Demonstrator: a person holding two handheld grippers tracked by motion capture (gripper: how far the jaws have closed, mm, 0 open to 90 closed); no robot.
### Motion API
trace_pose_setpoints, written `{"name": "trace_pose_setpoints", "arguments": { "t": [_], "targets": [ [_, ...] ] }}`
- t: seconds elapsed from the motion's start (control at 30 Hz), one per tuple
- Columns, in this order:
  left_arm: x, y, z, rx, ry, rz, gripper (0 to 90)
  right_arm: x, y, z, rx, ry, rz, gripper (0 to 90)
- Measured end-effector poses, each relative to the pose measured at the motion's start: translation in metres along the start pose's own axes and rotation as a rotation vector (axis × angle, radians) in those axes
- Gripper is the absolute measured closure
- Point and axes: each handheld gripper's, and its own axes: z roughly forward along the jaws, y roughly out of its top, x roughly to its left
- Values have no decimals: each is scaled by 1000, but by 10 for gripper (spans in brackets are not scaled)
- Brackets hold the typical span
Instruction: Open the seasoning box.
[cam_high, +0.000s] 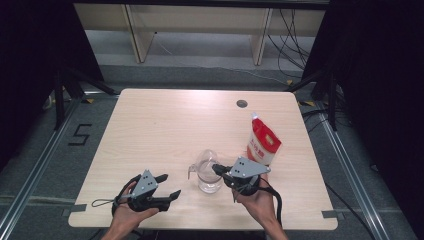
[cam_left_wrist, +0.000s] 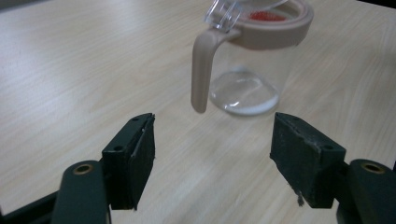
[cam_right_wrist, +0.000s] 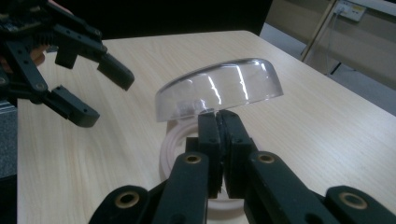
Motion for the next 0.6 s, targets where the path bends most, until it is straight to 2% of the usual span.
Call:
{"name": "trace_pose_setpoints", "arguments": {
  "t": [0.07,0.1,0.27,0.37,0.43,0.47,0.53,0.6],
  "targets": [
    [1,-5,-2,4,5,-26,308,2,4,2,-6,10,-14,887],
    [2,-7,-4,8,9,-26,307,2,8,5,-10,12,-30,886],
    [2,-9,-8,3,7,-36,305,5,12,10,-14,17,-28,884],
    [1,-10,-10,6,10,-38,301,6,14,12,-20,19,-38,884],
    [2,-10,-10,7,8,-24,300,7,16,13,-13,24,-38,884],
    [3,-11,-10,15,10,-12,300,9,18,16,-21,24,-53,883],
    [3,-12,-10,14,5,-14,298,10,19,16,-16,30,-43,882],
    [1,-13,-9,14,6,-43,298,11,20,17,-17,32,-51,880]
  ]
}}
